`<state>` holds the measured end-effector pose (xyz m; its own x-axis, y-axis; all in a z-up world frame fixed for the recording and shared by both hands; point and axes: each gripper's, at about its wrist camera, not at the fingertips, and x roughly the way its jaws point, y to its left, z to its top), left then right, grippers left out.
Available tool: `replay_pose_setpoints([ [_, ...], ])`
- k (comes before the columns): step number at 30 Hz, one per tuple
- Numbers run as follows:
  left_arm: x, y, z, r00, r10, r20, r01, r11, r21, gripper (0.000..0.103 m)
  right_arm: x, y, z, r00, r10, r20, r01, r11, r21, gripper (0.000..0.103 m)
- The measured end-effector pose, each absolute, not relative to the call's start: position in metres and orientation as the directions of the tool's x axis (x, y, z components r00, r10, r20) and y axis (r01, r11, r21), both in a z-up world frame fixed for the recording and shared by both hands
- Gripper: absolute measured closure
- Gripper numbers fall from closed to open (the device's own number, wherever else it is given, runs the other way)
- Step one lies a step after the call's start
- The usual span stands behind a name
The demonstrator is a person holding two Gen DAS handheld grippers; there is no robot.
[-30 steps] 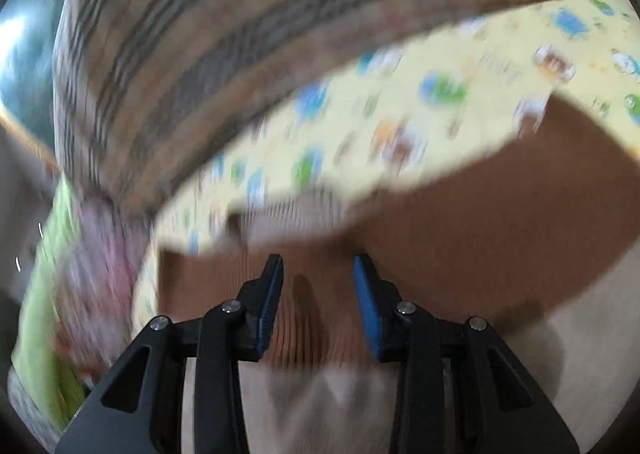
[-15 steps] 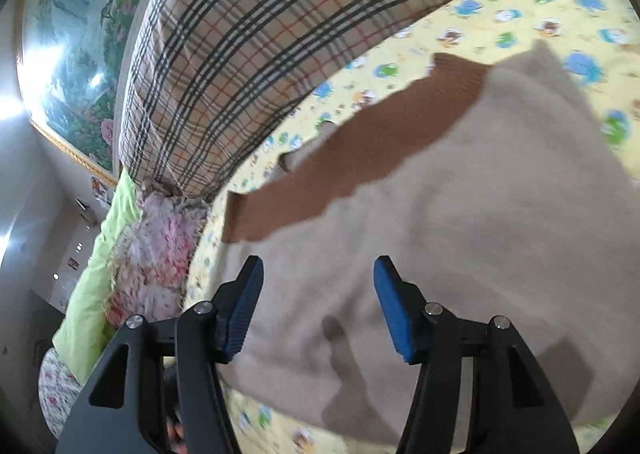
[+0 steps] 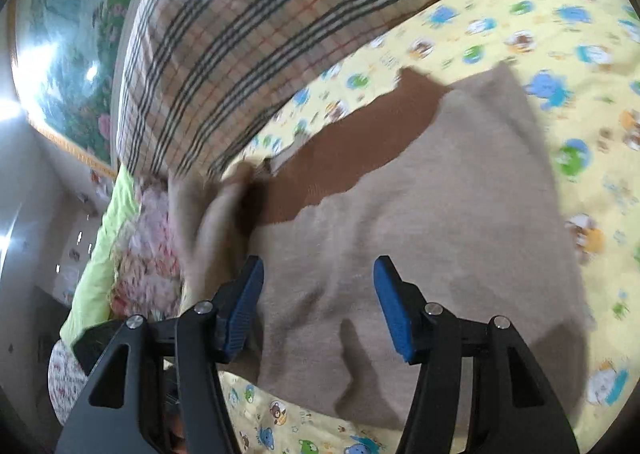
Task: Fold small clothes
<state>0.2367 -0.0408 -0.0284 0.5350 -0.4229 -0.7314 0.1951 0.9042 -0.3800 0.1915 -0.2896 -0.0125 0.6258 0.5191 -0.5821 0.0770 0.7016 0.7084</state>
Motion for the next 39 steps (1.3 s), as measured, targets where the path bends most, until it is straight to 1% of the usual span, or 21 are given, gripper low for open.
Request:
replay_pose_setpoints([
  [2, 0.238, -0.038, -0.037, 0.522, -0.435, -0.734, 0.187, 0.897, -0.4, 0.095, 0.205, -0.279, -0.015, 0.598, 0.55, -0.583, 0.052, 0.699, 0.714, 0.044],
  [7, 0.238, -0.023, -0.038, 0.517, -0.488, -0.704, 0.176, 0.865, -0.471, 0.094, 0.255, -0.245, -0.032, 0.507, 0.629, -0.589, 0.001, 0.683, 0.73, 0.042],
  [9, 0.238, -0.018, -0.039, 0.512, -0.491, -0.705, 0.175, 0.863, -0.475, 0.094, 0.267, -0.236, -0.038, 0.478, 0.655, -0.585, 0.005, 0.664, 0.748, 0.041],
  [13, 0.232, -0.021, -0.039, 0.51, -0.491, -0.706, 0.181, 0.864, -0.47, 0.094, 0.291, -0.204, -0.03, 0.44, 0.711, -0.548, -0.067, 0.635, 0.77, 0.04],
  [15, 0.229, -0.021, -0.039, 0.511, -0.488, -0.708, 0.185, 0.867, -0.463, 0.094, 0.301, -0.193, -0.025, 0.434, 0.699, -0.568, -0.086, 0.66, 0.746, 0.04],
  [17, 0.23, -0.022, -0.038, 0.51, -0.485, -0.711, 0.183, 0.868, -0.461, 0.094, 0.31, -0.186, -0.025, 0.427, 0.68, -0.596, -0.09, 0.688, 0.72, 0.05],
  [18, 0.231, -0.025, -0.037, 0.51, -0.483, -0.712, 0.182, 0.869, -0.46, 0.094, 0.315, -0.184, -0.028, 0.409, 0.685, -0.602, -0.083, 0.685, 0.723, 0.066],
  [19, 0.231, -0.027, -0.035, 0.511, -0.483, -0.711, 0.184, 0.869, -0.459, 0.094, 0.319, -0.184, -0.031, 0.401, 0.693, -0.599, -0.071, 0.675, 0.734, 0.08],
  [21, 0.23, -0.027, -0.027, 0.515, -0.489, -0.704, 0.196, 0.867, -0.459, 0.094, 0.32, -0.187, -0.029, 0.411, 0.688, -0.598, -0.075, 0.68, 0.73, 0.084],
  [25, 0.226, -0.051, -0.004, 0.515, -0.522, -0.68, 0.261, 0.851, -0.456, 0.094, 0.304, -0.21, -0.006, 0.468, 0.69, -0.552, -0.105, 0.664, 0.74, 0.086],
  [28, 0.227, -0.077, 0.011, 0.504, -0.571, -0.648, 0.318, 0.821, -0.475, 0.094, 0.291, -0.239, 0.016, 0.509, 0.658, -0.555, -0.119, 0.693, 0.711, 0.087],
  [31, 0.232, -0.111, 0.017, 0.478, -0.606, -0.635, 0.371, 0.795, -0.48, 0.094, 0.278, -0.276, 0.032, 0.561, 0.608, -0.562, -0.106, 0.725, 0.68, 0.087],
  [33, 0.236, -0.139, 0.01, 0.444, -0.616, -0.651, 0.394, 0.787, -0.476, 0.093, 0.268, -0.302, 0.03, 0.579, 0.551, -0.601, -0.059, 0.764, 0.643, 0.087],
  [36, 0.244, -0.168, -0.011, 0.374, -0.632, -0.679, 0.395, 0.771, -0.5, 0.093, 0.254, -0.336, 0.007, 0.58, 0.481, -0.658, 0.038, 0.791, 0.611, 0.087],
  [39, 0.246, -0.187, -0.016, 0.355, -0.632, -0.688, 0.409, 0.767, -0.494, 0.093, 0.245, -0.357, -0.011, 0.582, 0.465, -0.667, 0.088, 0.779, 0.62, 0.087],
])
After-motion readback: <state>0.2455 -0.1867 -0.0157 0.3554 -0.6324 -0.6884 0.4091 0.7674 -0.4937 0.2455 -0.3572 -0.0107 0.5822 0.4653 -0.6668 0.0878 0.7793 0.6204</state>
